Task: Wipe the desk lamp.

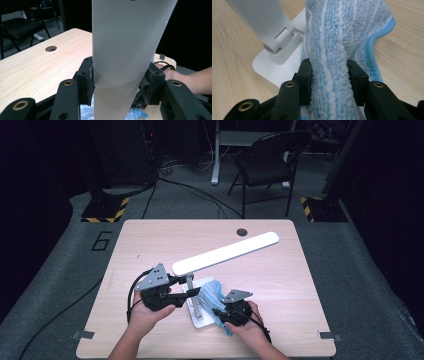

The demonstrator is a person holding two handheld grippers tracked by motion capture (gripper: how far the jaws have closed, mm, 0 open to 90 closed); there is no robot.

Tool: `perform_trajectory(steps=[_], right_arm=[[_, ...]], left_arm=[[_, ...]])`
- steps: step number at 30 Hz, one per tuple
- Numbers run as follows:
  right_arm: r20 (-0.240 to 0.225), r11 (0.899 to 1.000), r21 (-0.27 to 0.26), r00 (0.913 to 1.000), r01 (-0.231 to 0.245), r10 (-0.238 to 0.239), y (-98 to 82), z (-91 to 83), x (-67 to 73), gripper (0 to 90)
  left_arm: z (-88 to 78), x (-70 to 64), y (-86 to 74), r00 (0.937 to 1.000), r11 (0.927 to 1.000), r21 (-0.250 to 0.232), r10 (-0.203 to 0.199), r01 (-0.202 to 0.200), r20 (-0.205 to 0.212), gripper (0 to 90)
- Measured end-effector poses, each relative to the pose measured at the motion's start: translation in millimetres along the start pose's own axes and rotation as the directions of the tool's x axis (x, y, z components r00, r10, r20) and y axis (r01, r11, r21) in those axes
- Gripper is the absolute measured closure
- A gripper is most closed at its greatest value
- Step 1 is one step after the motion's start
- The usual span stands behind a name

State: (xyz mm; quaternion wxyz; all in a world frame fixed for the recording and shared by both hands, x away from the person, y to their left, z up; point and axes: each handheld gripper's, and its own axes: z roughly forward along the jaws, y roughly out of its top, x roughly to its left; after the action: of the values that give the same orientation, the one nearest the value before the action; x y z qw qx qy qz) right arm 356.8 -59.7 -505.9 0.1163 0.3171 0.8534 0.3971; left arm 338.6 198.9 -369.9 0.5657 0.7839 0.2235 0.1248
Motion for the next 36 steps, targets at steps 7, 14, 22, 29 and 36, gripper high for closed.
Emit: perform_trajectory(steps=[7,14,22,29,36], right_arm=[[0.016,0.999,0.024,0.9994,0.032,-0.032,4.3,-0.1,15.0,60.6],[0.021,0.999,0.038,0.9992,0.033,-0.034,13.4,9.2,21.3,59.3],[0.019,0.999,0.044,0.9994,0.029,-0.029,21.6,20.1,16.6,58.6],[0.032,0.998,0.050,0.9991,0.028,-0.030,32.5,31.2,8.9,59.0],[0.066,0.998,0.051,0.9975,0.022,-0.025,43.9,43.1,2.4,59.8]], left_arm=[[0.4,-0.3,0.1,1.0000,1.0000,0.001,-0.003,0.003,0.004,51.8],[0.4,0.1,0.0,1.0000,1.0000,0.001,0.001,-0.001,0.006,51.8],[0.5,-0.2,-0.1,1.0000,1.0000,0.000,0.000,0.000,0.006,51.8],[0.3,0.0,-0.3,1.0000,1.0000,-0.001,-0.002,0.002,0.006,51.8],[0.1,0.2,-0.4,1.0000,1.0000,-0.001,-0.002,0.002,0.007,51.8]])
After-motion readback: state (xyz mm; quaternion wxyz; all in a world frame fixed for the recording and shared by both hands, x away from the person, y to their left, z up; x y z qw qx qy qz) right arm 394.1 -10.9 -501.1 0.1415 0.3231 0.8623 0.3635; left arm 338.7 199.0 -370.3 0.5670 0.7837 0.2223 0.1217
